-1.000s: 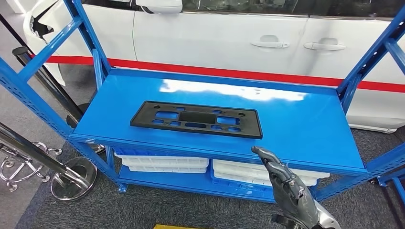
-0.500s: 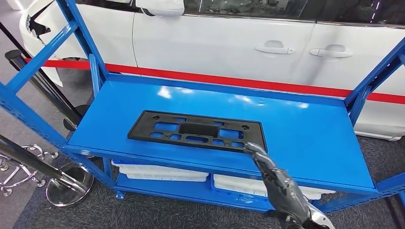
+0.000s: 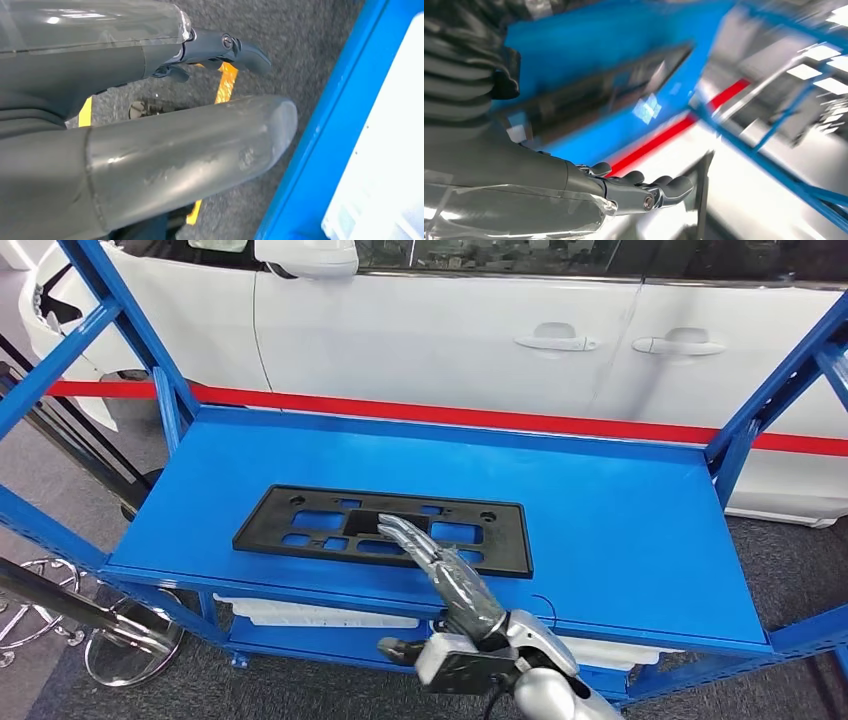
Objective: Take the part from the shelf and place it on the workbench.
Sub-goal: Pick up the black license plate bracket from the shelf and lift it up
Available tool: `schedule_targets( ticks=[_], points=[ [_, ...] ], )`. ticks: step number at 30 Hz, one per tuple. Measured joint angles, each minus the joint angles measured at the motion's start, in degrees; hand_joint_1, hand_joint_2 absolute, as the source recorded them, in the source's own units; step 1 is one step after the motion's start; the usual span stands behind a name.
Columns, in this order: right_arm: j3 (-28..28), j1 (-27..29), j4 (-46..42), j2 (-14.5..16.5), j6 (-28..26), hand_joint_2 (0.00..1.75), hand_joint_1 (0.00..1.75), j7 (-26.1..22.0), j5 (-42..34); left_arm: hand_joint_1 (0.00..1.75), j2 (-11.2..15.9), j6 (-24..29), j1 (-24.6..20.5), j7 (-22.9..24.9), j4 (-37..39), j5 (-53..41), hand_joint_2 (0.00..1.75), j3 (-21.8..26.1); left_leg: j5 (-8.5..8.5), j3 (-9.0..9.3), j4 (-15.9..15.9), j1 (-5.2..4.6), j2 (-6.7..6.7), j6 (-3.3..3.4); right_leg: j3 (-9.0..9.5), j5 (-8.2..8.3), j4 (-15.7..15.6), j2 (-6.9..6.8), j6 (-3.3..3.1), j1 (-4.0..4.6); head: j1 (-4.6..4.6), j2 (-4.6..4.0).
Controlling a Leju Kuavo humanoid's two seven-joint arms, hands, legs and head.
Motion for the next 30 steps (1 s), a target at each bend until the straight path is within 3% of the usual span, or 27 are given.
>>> schedule_targets(
  ticks=[2,5,8,9,10,11,13,15,17,20,21,23,25,26,27,29,30],
  points=[
    [2.8,-2.3,2.1,1.3,-2.7,1.75,0.00,1.7,4.6,0.00,0.0,0.0,-0.2,0.1,0.0,-0.2,0.00,0.0,0.04,0.48,-1.4,-0.22,0.00,0.15,-0.11,-0.05,-0.1,0.01,0.40,0.07,-0.02,0.00],
    [5.0,-4.5,3.9,2.5,-3.8,1.75,0.00,2.4,6.3,0.00,0.0,0.0,-0.3,0.1,0.0,-0.2,0.00,0.0,-0.42,1.52,-3.4,0.44,0.04,0.56,-0.68,-1.35,1.1,-0.36,1.28,0.14,0.00,0.00],
    [6.2,-5.6,5.2,2.8,-4.9,1.75,0.00,3.2,7.9,0.00,0.0,0.0,-0.3,0.1,0.0,-0.3,0.00,0.0,-0.76,2.15,-3.9,0.66,0.03,1.05,-5.79,-5.98,11.3,-0.50,2.08,-0.33,0.02,0.00],
    [6.6,-5.7,5.6,2.9,-5.5,1.75,0.00,3.6,9.0,0.00,0.0,0.0,-0.3,0.1,0.0,-0.3,0.00,0.0,-0.89,2.27,-3.9,0.66,0.03,1.09,-7.83,-6.92,14.7,-0.51,2.27,-0.57,0.02,0.00],
    [7.0,-5.7,6.1,2.9,-6.1,1.75,0.00,4.0,10.1,0.00,0.0,0.1,-0.3,0.1,0.0,-0.4,0.00,0.0,-1.06,2.43,-3.9,0.69,0.00,1.07,-9.02,-6.66,16.3,-0.52,2.43,-0.77,0.02,0.00],
    [7.4,-5.8,6.4,3.0,-6.6,1.75,0.00,4.3,10.9,0.00,0.0,0.1,-0.3,0.1,0.0,-0.4,0.00,0.0,-1.25,2.69,-3.8,0.73,-0.03,0.98,-9.20,-5.27,15.8,-0.54,2.54,-0.95,0.01,0.00],
    [8.0,-6.1,6.9,3.3,-6.9,1.75,0.00,4.5,11.6,0.00,0.0,0.1,-0.3,0.1,0.0,-0.4,0.00,0.0,-1.74,3.42,-3.8,0.86,-0.13,0.64,-6.61,-0.20,8.8,-0.60,2.45,-1.09,0.02,0.00],
    [8.3,-6.5,7.4,3.5,-7.1,1.75,0.00,4.7,11.7,0.00,-0.1,0.1,-0.3,0.1,0.0,-0.4,0.00,-0.1,-2.11,3.71,-3.8,0.83,-0.20,0.10,-4.04,2.87,2.5,-0.64,1.92,-0.74,0.02,0.00],
    [8.6,-6.7,7.8,3.7,-7.2,1.75,0.00,4.8,11.9,0.00,-0.2,0.1,-0.3,0.1,0.0,-0.4,0.00,-0.1,-2.28,3.50,-3.7,0.81,-0.17,-0.56,-3.51,2.75,1.0,-0.60,1.22,-0.31,0.01,0.00],
    [9.0,-7.2,8.5,4.3,-10.3,1.75,0.00,7.4,18.0,0.00,-0.2,0.2,-0.4,0.2,0.0,-0.6,0.00,-0.1,-3.48,3.05,-2.5,0.85,-0.03,-1.45,-2.90,2.28,-0.1,-0.66,0.24,-0.71,-0.01,0.00],
    [9.4,-7.6,9.0,4.8,-12.2,1.75,0.00,9.0,22.0,0.00,-0.2,0.2,-0.5,0.2,0.0,-0.8,0.00,-0.1,-4.74,2.17,-0.4,0.87,-0.01,-1.63,-2.61,2.24,-0.4,-0.71,-0.02,-0.88,-0.02,0.00],
    [10.5,-8.4,11.0,5.9,-15.7,1.75,0.00,12.1,29.8,0.00,-0.2,0.4,-0.5,0.4,0.0,-1.1,0.00,-0.1,-8.18,-1.42,7.1,0.95,0.00,-1.87,-2.32,2.08,-0.5,-0.76,-0.45,-0.80,-0.02,0.00],
    [11.6,-9.0,13.7,7.2,-17.6,1.75,0.00,14.9,35.7,0.00,-0.2,0.5,-0.6,0.8,0.0,-1.4,0.00,-0.3,-9.67,-4.74,13.1,0.98,-0.01,-2.10,-2.24,1.87,-0.2,-0.74,-0.64,-0.64,-0.02,0.00],
    [12.1,-9.4,15.1,7.8,-17.9,1.75,0.00,16.0,38.0,0.00,-0.2,0.5,-0.6,1.0,0.0,-1.5,0.00,-0.4,-8.78,-5.07,13.2,0.99,0.00,-2.14,-2.21,1.71,0.0,-0.70,-0.65,-0.58,-0.02,0.00],
    [12.5,-9.8,16.6,8.3,-18.0,1.75,0.00,17.0,39.7,0.00,-0.2,0.6,-0.7,1.1,0.0,-1.7,0.00,-0.5,-6.86,-4.23,10.9,1.00,0.01,-2.09,-2.14,1.53,0.2,-0.65,-0.61,-0.56,-0.02,0.00],
    [13.2,-10.8,19.5,9.4,-17.7,1.75,0.00,18.5,42.5,0.00,-0.2,0.6,-1.1,1.3,0.0,-1.9,0.00,-0.7,-2.86,-0.89,3.4,0.92,0.00,-1.87,-2.00,1.11,0.6,-0.57,-0.29,-0.45,-0.01,0.00],
    [13.6,-11.3,21.0,9.9,-17.5,1.75,0.00,19.1,43.6,0.00,-0.2,0.5,-1.3,1.4,0.0,-1.9,0.00,-0.8,-1.85,0.46,0.4,0.83,-0.06,-1.67,-2.04,0.98,0.8,-0.54,-0.10,-0.35,-0.01,0.00]
  ],
)
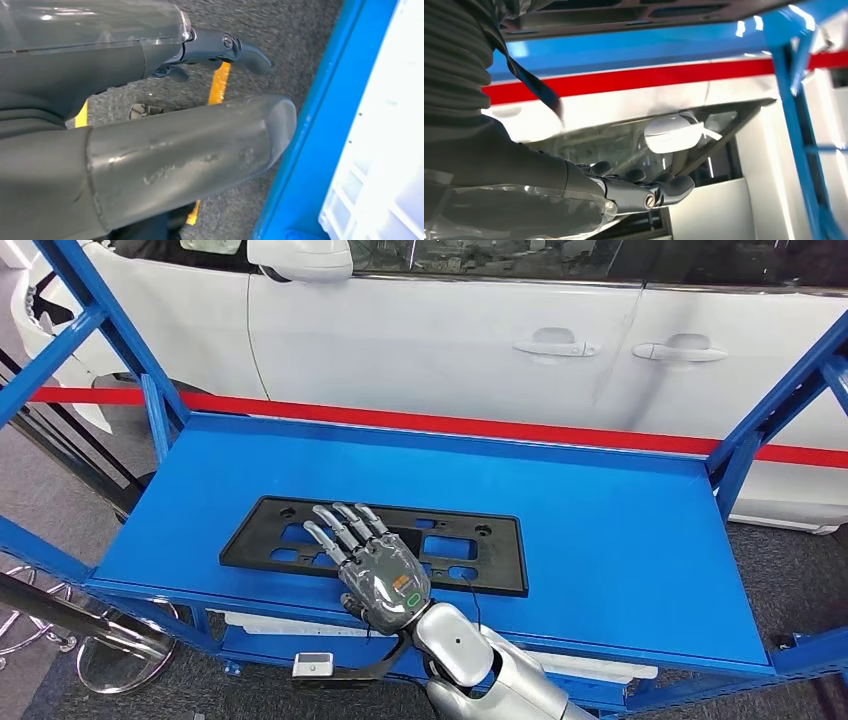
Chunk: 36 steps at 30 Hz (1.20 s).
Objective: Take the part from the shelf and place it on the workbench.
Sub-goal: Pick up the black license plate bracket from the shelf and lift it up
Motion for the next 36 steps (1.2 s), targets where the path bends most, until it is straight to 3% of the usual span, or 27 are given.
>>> schedule_targets(
  ticks=[1,5,7,9,10,11,12,14,16,19,21,22,24,25,26,27,28,30,31,34,35,36],
  points=[
    [0.3,-0.4,1.5,0.5,0.3,1.75,0.00,0.5,0.9,0.00,0.0,0.0,-0.2,0.1,0.0,0.0,0.00,-0.1,0.29,0.71,-1.6,-0.11,-0.06,0.20,-0.09,-0.04,0.1,0.01,0.24,0.10,0.01,0.00],
    [1.5,-1.8,6.3,1.8,1.9,1.75,0.00,1.7,2.8,0.00,-0.1,0.0,-0.3,0.3,0.0,-0.1,0.00,-0.3,0.32,0.88,-2.4,0.00,-0.11,1.25,-0.52,-0.74,1.0,0.01,1.13,0.16,0.01,0.00],
    [2.0,-2.5,8.1,2.3,2.5,1.75,0.00,2.3,3.5,0.00,-0.2,-0.1,-0.4,0.3,0.0,-0.1,0.00,-0.4,0.44,0.97,-2.6,0.12,0.03,1.97,-2.60,-3.65,5.7,-0.02,1.62,0.00,0.01,0.00],
    [2.4,-2.8,9.8,2.5,2.7,1.75,0.00,3.2,4.4,0.00,-0.1,-0.1,-0.4,0.3,0.0,-0.2,0.00,-0.5,0.42,0.94,-2.6,0.01,0.10,2.34,-6.25,-7.13,13.4,-0.04,1.91,-0.14,0.01,0.00],
    [2.7,-2.9,10.8,2.6,2.8,1.75,0.00,3.7,4.9,0.00,-0.1,-0.1,-0.4,0.3,0.0,-0.3,0.00,-0.5,0.41,0.94,-2.6,-0.02,0.08,2.36,-7.59,-7.84,16.1,-0.04,1.97,-0.18,0.01,0.00],
    [2.8,-3.0,11.7,2.7,2.9,1.75,0.00,4.2,5.3,0.00,-0.1,-0.2,-0.4,0.3,0.0,-0.3,0.00,-0.5,0.40,0.95,-2.5,-0.04,0.04,2.35,-8.00,-7.40,16.8,-0.05,1.93,-0.20,0.01,0.00],
    [3.0,-3.1,12.5,2.8,3.0,1.75,0.00,4.6,5.6,0.00,-0.1,-0.2,-0.4,0.3,0.0,-0.3,0.00,-0.5,0.36,1.00,-2.5,-0.07,-0.01,2.33,-7.33,-5.91,15.3,-0.05,1.77,-0.18,0.01,0.00],
    [3.1,-3.7,14.1,3.2,3.3,1.75,0.00,5.3,6.1,0.00,-0.2,-0.4,-0.5,0.3,0.0,-0.4,0.00,-0.6,0.24,1.19,-2.4,-0.17,-0.10,2.21,-3.83,-1.80,7.8,-0.06,0.97,0.03,0.01,0.00],
    [3.1,-4.5,15.6,3.6,3.4,1.75,0.00,6.0,6.7,0.00,-0.4,-0.5,-0.5,0.3,0.0,-0.5,0.00,-0.6,0.15,1.12,-2.3,-0.33,-0.10,1.86,-1.16,0.21,1.9,-0.09,0.23,0.38,0.01,0.00],
    [3.2,-5.4,18.5,4.2,2.9,1.75,0.00,7.7,8.5,0.00,-0.4,-0.5,-0.6,0.7,0.0,-0.9,0.00,-0.6,0.14,0.97,-2.4,-0.37,-0.04,0.94,-0.61,0.19,0.3,-0.03,-0.13,0.38,0.01,0.00],
    [3.1,-5.9,20.7,5.0,1.7,1.75,0.00,9.0,9.9,0.00,-0.4,0.3,-0.7,2.2,0.0,-1.7,0.00,-0.7,-1.10,0.55,-1.1,-0.36,0.02,0.34,-0.11,0.57,-0.6,-0.11,-0.47,-0.04,0.00,0.00],
    [3.0,-6.1,22.0,5.4,1.1,1.75,0.00,9.6,10.5,0.00,-0.3,1.0,-0.8,3.6,0.0,-2.3,0.00,-0.8,-2.57,-0.39,1.3,-0.31,0.04,0.08,0.13,0.75,-1.0,-0.19,-0.63,-0.23,-0.01,0.00],
    [2.8,-6.4,24.6,6.3,-0.4,1.75,0.00,10.6,11.4,0.00,-0.3,2.6,-0.7,7.1,0.0,-3.7,0.00,-1.3,-6.28,-3.72,8.7,-0.14,0.05,-0.40,0.19,0.81,-1.0,-0.29,-0.82,-0.12,-0.01,0.00],
    [2.6,-6.5,25.8,6.6,-1.0,1.75,0.00,10.9,11.7,0.00,-0.2,3.2,-0.5,8.5,0.0,-4.3,0.00,-1.6,-7.43,-5.27,12.1,-0.10,0.05,-0.61,0.17,0.79,-1.0,-0.29,-0.83,-0.08,-0.01,0.00],
    [2.4,-6.6,26.8,6.8,-1.5,1.75,0.00,11.0,11.9,0.00,-0.1,3.6,-0.2,9.4,0.0,-4.7,0.00,-1.8,-7.53,-6.03,13.7,-0.09,0.06,-0.75,0.16,0.75,-0.9,-0.27,-0.82,-0.04,-0.01,0.00],
    [2.3,-6.7,27.6,7.1,-1.8,1.75,0.00,11.1,12.0,0.00,-0.1,3.8,-0.1,9.9,0.0,-4.9,0.00,-2.0,-6.51,-5.71,13.0,-0.07,0.06,-0.82,0.17,0.67,-0.7,-0.24,-0.79,-0.04,-0.01,0.00],
    [2.1,-6.9,28.2,7.3,-2.1,1.75,0.00,11.2,12.1,0.00,0.0,4.0,0.0,10.4,0.0,-5.1,0.00,-2.2,-4.63,-4.33,10.2,-0.05,0.07,-0.80,0.18,0.55,-0.5,-0.20,-0.70,-0.06,-0.01,0.00],
    [1.7,-7.5,29.6,7.9,-2.9,1.75,0.00,11.7,12.2,0.00,0.2,4.8,0.0,12.4,0.0,-5.6,0.00,-2.5,-1.38,-0.45,2.3,-0.10,0.08,-0.54,0.09,0.16,0.2,-0.10,-0.30,0.03,0.00,0.00],
    [1.4,-7.8,30.4,8.2,-3.5,1.75,0.17,12.1,12.2,0.00,0.4,5.5,0.0,14.0,0.0,-6.0,0.00,-2.6,-0.65,0.87,-0.4,-0.18,0.04,-0.22,-0.02,0.00,0.4,-0.05,-0.04,0.14,0.01,0.00],
    [-0.1,-8.9,33.1,8.9,-5.2,1.75,1.46,14.1,12.7,0.00,1.0,7.5,0.9,19.6,0.0,-7.8,0.00,-3.3,-0.44,1.52,-1.9,-0.38,-0.05,0.87,-0.28,-0.02,0.7,0.06,0.68,0.35,0.01,0.00],
    [-0.8,-9.3,34.0,9.0,-5.5,1.75,1.73,14.6,12.9,0.00,1.2,7.8,1.3,21.1,0.0,-8.3,0.00,-3.5,-0.25,1.51,-2.0,-0.31,0.00,1.22,-0.37,-0.27,1.0,0.06,0.95,0.28,0.01,0.00],
    [-1.5,-9.6,34.9,9.1,-5.8,1.75,1.74,15.1,13.0,0.00,1.4,7.9,1.6,22.3,0.0,-8.7,0.00,-3.7,-0.06,1.47,-2.1,-0.20,0.06,1.65,-0.80,-1.11,2.0,0.04,1.23,0.22,0.01,0.00]
  ],
)
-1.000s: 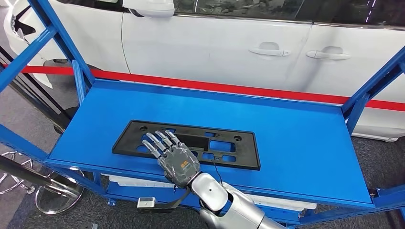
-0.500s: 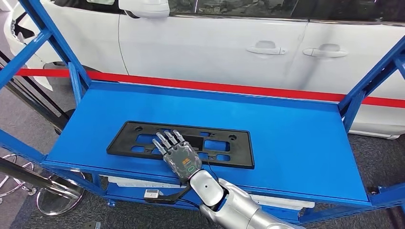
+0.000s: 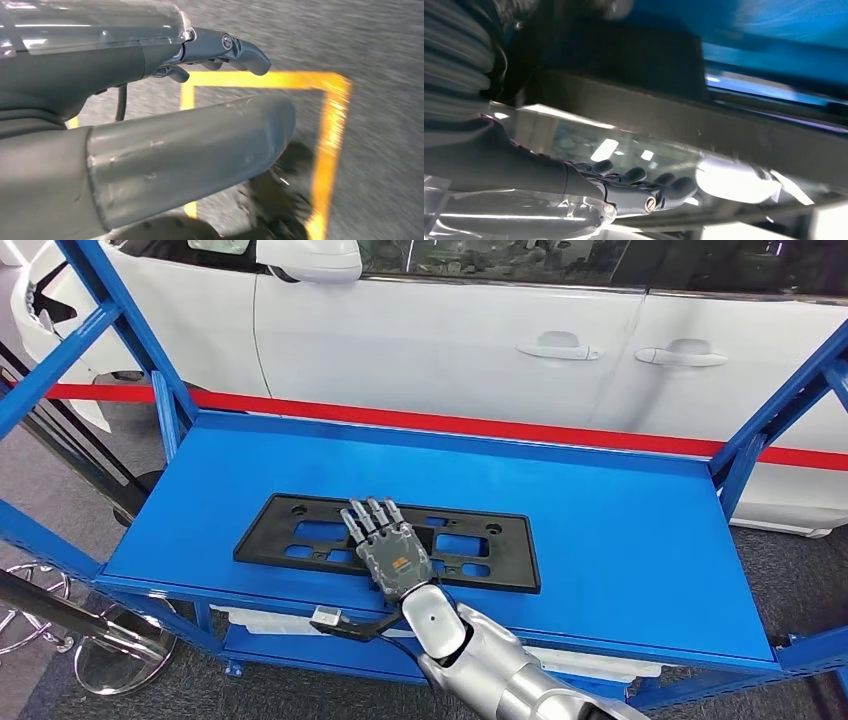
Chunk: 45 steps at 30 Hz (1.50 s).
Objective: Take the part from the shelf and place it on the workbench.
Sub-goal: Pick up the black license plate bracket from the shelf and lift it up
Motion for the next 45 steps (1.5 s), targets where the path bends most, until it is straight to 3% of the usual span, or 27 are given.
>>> schedule_targets(
  ticks=[1,3,5,6,7,8,10,13,15,17,19,20,21,22,25,27,30,32,34,35,36,37,38,40,41,43,45],
  points=[
    [-0.8,-0.2,0.8,0.0,-0.4,1.75,1.74,0.4,0.1,0.00,0.2,0.0,0.3,0.9,0.0,-0.3,0.00,-0.1,0.17,-0.07,-0.1,0.11,0.06,0.39,-0.92,-1.48,2.1,-0.03,0.29,-0.10,0.00,0.00],
    [-2.5,-0.5,2.1,-0.1,-1.5,1.75,1.75,1.1,0.2,0.00,0.6,-0.2,0.7,2.2,0.0,-0.7,0.00,-0.3,0.31,-0.37,-0.1,0.09,0.09,0.84,-4.22,-5.49,9.4,-0.08,0.74,-0.32,0.01,0.00],
    [-4.2,-0.5,3.2,-0.4,-2.4,1.75,1.75,1.2,0.1,0.00,1.0,-0.5,1.1,3.0,0.0,-0.9,0.00,-0.3,0.35,-0.55,-0.1,0.04,0.08,0.91,-6.89,-7.32,15.0,-0.08,0.94,-0.45,0.01,0.00],
    [-5.0,-0.4,3.6,-0.6,-2.7,1.75,1.75,1.2,0.1,0.00,1.1,-0.7,1.2,3.2,0.0,-1.0,0.00,-0.3,0.36,-0.55,-0.1,0.03,0.07,0.91,-6.80,-6.52,14.8,-0.09,0.90,-0.46,0.01,0.00],
    [-5.7,-0.5,3.9,-0.8,-2.9,1.75,1.75,1.2,0.1,0.00,1.1,-1.0,1.4,3.3,0.0,-1.1,0.00,-0.3,0.34,-0.47,-0.1,0.02,0.04,0.88,-5.58,-4.69,12.3,-0.09,0.73,-0.44,0.01,0.00],
    [-6.5,-0.5,4.1,-0.9,-3.0,1.75,1.75,1.1,0.1,0.00,1.2,-1.2,1.5,3.4,0.0,-1.2,0.00,-0.3,0.32,-0.36,-0.1,-0.01,0.01,0.84,-3.58,-2.37,8.2,-0.09,0.41,-0.36,0.01,0.00],
    [-7.9,-0.8,4.4,-1.1,-3.1,1.75,1.75,0.8,0.1,0.00,1.2,-1.6,1.5,3.3,0.0,-1.3,0.00,-0.3,0.28,-0.31,0.0,-0.13,-0.02,0.50,-0.05,0.45,1.0,-0.10,-0.36,-0.05,0.01,0.00],
    [-9.4,-1.0,4.7,-1.1,-3.2,1.75,1.75,0.6,0.2,0.00,1.2,-1.9,1.5,3.0,0.0,-1.4,0.00,-0.3,0.44,-0.56,-0.1,-0.14,0.00,-0.52,0.65,0.88,-1.5,-0.06,-0.92,0.29,0.01,0.00],
    [-10.4,-1.1,4.8,-1.2,-3.4,1.75,1.75,0.5,0.5,0.00,1.3,-2.1,1.5,2.2,0.0,-1.4,0.00,-0.3,-0.15,-0.75,0.3,-0.09,0.01,-1.13,0.91,1.27,-2.2,-0.15,-1.34,-0.08,0.01,0.00],
    [-11.2,-1.2,4.9,-1.2,-3.5,1.75,1.75,0.4,0.7,0.00,1.5,-2.3,1.5,1.1,0.0,-1.3,0.00,-0.3,-2.97,-2.58,4.6,0.00,0.01,-1.56,1.20,1.67,-2.9,-0.35,-1.75,-0.41,-0.01,0.00],
    [-12.0,-1.1,5.1,-1.4,-3.9,1.75,1.75,0.2,0.9,0.00,1.7,-2.5,1.6,-0.1,0.0,-1.3,0.00,-0.3,-6.65,-6.05,12.4,0.11,0.02,-1.97,1.10,1.70,-2.9,-0.48,-1.93,-0.31,-0.02,0.00],
    [-12.4,-1.0,5.2,-1.5,-4.3,1.75,1.75,-0.1,0.9,0.00,1.7,-2.6,1.7,-0.8,0.0,-1.4,0.00,-0.3,-7.46,-7.31,15.2,0.17,0.02,-2.15,1.05,1.65,-2.8,-0.50,-1.96,-0.28,-0.02,0.00],
    [-12.8,-0.8,5.2,-1.6,-4.8,1.75,1.75,-0.4,0.9,0.00,1.7,-2.6,1.8,-1.4,0.0,-1.5,0.00,-0.3,-7.17,-7.68,16.0,0.22,0.03,-2.29,1.02,1.57,-2.6,-0.49,-1.97,-0.27,-0.02,0.00],
    [-13.2,-0.7,5.2,-1.7,-5.3,1.75,1.75,-0.9,0.7,0.00,1.7,-2.5,1.8,-1.8,0.0,-1.6,0.00,-0.3,-5.78,-6.95,14.6,0.29,0.04,-2.36,1.00,1.44,-2.4,-0.46,-1.92,-0.29,-0.02,0.00],
    [-14.7,0.0,4.0,-2.1,-7.2,1.75,1.75,-3.7,-1.4,0.00,1.8,-2.0,1.8,-2.0,0.0,-1.8,0.00,-0.3,-0.94,-1.68,3.9,0.41,0.04,-2.23,0.85,0.76,-1.3,-0.29,-1.36,-0.19,-0.01,0.00],
    [-15.8,0.6,2.2,-2.6,-8.5,1.75,1.75,-7.0,-4.7,0.00,1.8,-1.8,1.8,-1.6,0.0,-1.6,0.00,-0.1,-0.65,-0.35,1.0,0.23,-0.03,-1.73,0.54,0.63,-0.9,-0.15,-0.83,0.08,0.00,0.00],
    [-17.7,2.5,-3.2,-3.7,-10.1,1.75,1.75,-16.4,-15.2,0.00,1.7,-2.1,2.0,-1.0,0.0,-0.9,0.00,0.5,-0.47,-0.37,0.7,0.33,0.04,-0.64,0.27,0.20,-0.5,-0.01,-0.05,0.13,0.01,0.00],
    [-19.2,4.0,-8.2,-4.6,-9.8,1.75,1.75,-22.1,-22.5,0.00,1.7,-2.4,2.0,-0.9,0.0,-0.4,0.00,1.1,-0.24,-0.35,0.5,0.56,0.18,0.15,-1.38,-2.49,3.5,0.00,0.50,-0.01,0.01,0.00],
    [-20.4,5.0,-11.8,-5.3,-9.2,1.75,1.75,-24.2,-25.9,0.00,1.7,-2.5,2.1,-0.9,0.0,-0.2,0.00,1.6,-0.21,-0.43,0.5,0.50,0.23,0.53,-4.85,-6.30,11.1,-0.03,0.84,-0.22,0.01,0.00],
    [-20.8,5.4,-12.9,-5.6,-9.0,1.75,1.75,-24.4,-26.4,0.00,1.7,-2.6,2.1,-0.8,0.0,-0.1,0.00,1.8,-0.21,-0.45,0.5,0.46,0.23,0.56,-6.43,-7.43,14.4,-0.04,0.92,-0.31,0.01,0.00],
    [-21.0,5.9,-13.7,-5.9,-8.9,1.75,1.75,-24.9,-26.9,0.00,1.7,-2.6,2.1,-0.8,0.0,0.0,0.00,1.9,-0.22,-0.45,0.5,0.42,0.20,0.58,-7.22,-7.46,15.9,-0.04,0.93,-0.37,0.01,0.00],
    [-21.3,6.5,-14.8,-6.2,-8.7,1.75,1.75,-26.0,-28.2,0.00,1.7,-2.8,2.2,-0.7,0.0,0.2,0.00,2.0,-0.22,-0.40,0.5,0.39,0.15,0.57,-6.91,-6.37,15.2,-0.05,0.84,-0.40,0.01,0.00],
    [-21.6,7.2,-16.2,-6.5,-8.3,1.75,1.75,-27.8,-30.6,0.00,1.7,-3.0,2.2,-0.5,0.0,0.4,0.00,2.2,-0.24,-0.33,0.6,0.37,0.08,0.55,-5.53,-4.39,12.3,-0.05,0.63,-0.38,0.01,0.00],
    [-22.4,8.7,-20.8,-7.4,-6.6,1.75,1.75,-33.4,-38.5,0.00,1.5,-3.6,2.2,-0.3,0.0,1.2,0.00,2.9,-0.32,-0.23,0.6,0.26,-0.05,0.41,-1.57,-0.52,4.1,-0.08,-0.05,-0.13,0.01,0.00],
    [-22.9,9.5,-23.8,-8.0,-5.3,1.75,1.75,-36.5,-43.5,0.00,1.5,-3.8,2.2,-0.3,0.0,1.6,0.00,3.4,-0.35,-0.27,0.7,0.19,-0.09,0.20,-0.26,0.39,1.2,-0.08,-0.33,0.03,0.00,0.00],
    [-24.2,11.8,-31.2,-9.5,-1.1,1.75,1.75,-42.6,-54.5,0.00,1.3,-4.1,2.3,-0.8,0.0,2.6,0.00,4.4,-0.35,-0.38,0.6,0.06,-0.14,-0.41,0.48,0.51,-0.8,-0.06,-0.61,0.33,0.00,0.00],
    [-25.9,15.3,-40.2,-11.1,4.5,1.75,1.75,-47.7,-64.9,0.00,1.3,-3.9,2.3,-1.7,0.0,3.4,0.00,5.7,-0.57,-0.47,0.7,0.08,-0.15,-1.07,0.55,0.73,-1.3,-0.16,-0.94,0.05,0.01,0.00]
  ],
)
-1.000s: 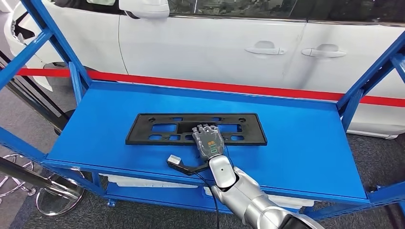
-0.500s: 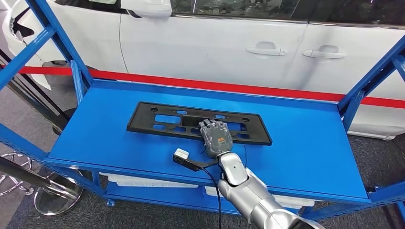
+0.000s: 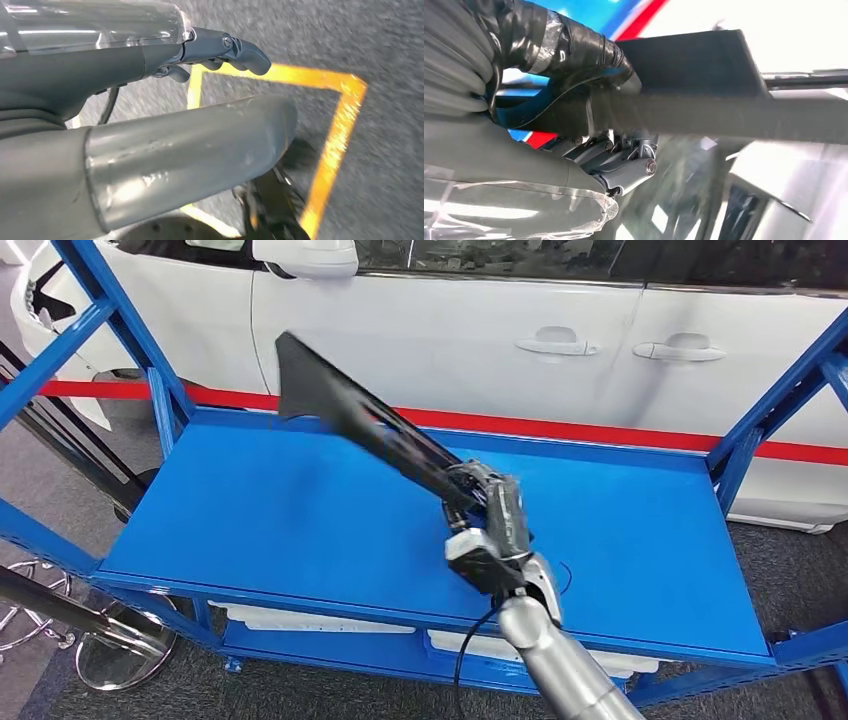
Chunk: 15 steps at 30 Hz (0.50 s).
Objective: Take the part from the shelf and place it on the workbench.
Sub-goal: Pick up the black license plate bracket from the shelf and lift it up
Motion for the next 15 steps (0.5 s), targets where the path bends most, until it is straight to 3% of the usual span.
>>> schedule_targets(
  ticks=[2,5,6,7,9,11,12,15],
  points=[
    [-1.6,2.9,-8.0,-1.2,4.2,1.75,1.75,-2.4,-5.8,0.00,0.0,0.2,0.1,-0.7,0.0,0.5,0.00,1.0,-2.18,-1.11,2.8,0.03,0.06,-0.44,0.16,0.29,-0.5,-0.18,-0.51,-0.38,-0.02,0.00],
    [-3.5,5.6,-16.1,-2.3,7.4,1.75,1.75,-4.4,-9.3,0.00,0.0,0.1,0.0,-1.2,0.0,0.9,0.00,2.1,-7.65,-5.72,13.6,0.10,0.14,-0.89,0.16,0.30,-0.5,-0.28,-0.84,-0.31,-0.02,0.00],
    [-4.1,6.5,-18.2,-2.7,8.5,1.75,1.75,-5.3,-10.6,0.00,0.0,-0.1,0.1,-1.4,0.0,1.1,0.00,2.4,-8.12,-6.68,15.8,0.10,0.15,-0.99,0.17,0.25,-0.5,-0.30,-0.86,-0.26,-0.02,0.00],
    [-4.7,7.4,-20.1,-3.0,10.2,1.75,1.75,-6.3,-12.4,0.00,0.0,-0.2,0.1,-1.7,0.0,1.2,0.00,2.7,-7.44,-6.64,15.8,0.10,0.16,-1.00,0.19,0.19,-0.4,-0.29,-0.85,-0.23,-0.02,0.00],
    [-5.8,8.9,-24.3,-3.4,16.3,1.75,1.75,-7.9,-18.5,0.00,0.0,-0.7,0.1,-2.5,0.0,1.4,0.00,3.3,-3.54,-3.52,9.4,0.09,0.16,-0.67,0.34,-0.01,-0.2,-0.16,-0.65,-0.24,-0.02,0.00],
    [-6.7,10.2,-29.4,-3.8,25.8,1.75,1.75,-8.2,-26.8,0.00,0.0,-1.1,0.0,-3.2,0.0,1.8,0.00,3.9,-0.83,-0.06,2.2,-0.15,0.13,-0.12,0.34,-0.18,0.1,-0.04,-0.28,-0.04,-0.02,0.00],
    [-6.9,10.7,-31.9,-3.9,30.6,1.75,1.75,-7.5,-30.4,0.00,0.0,-1.3,0.0,-3.4,0.0,1.9,0.00,4.2,-0.45,0.71,0.5,-0.29,0.11,0.12,0.24,-0.17,0.2,-0.01,-0.06,0.04,-0.02,0.00],
    [-6.5,11.9,-37.5,-4.4,41.0,1.75,1.75,-4.9,-35.9,0.00,-0.1,-1.2,-0.1,-3.5,0.0,2.0,0.00,4.9,-0.18,0.84,-0.3,-0.24,0.12,0.84,0.11,-0.22,0.4,0.04,0.69,0.09,-0.01,0.00]
  ],
)
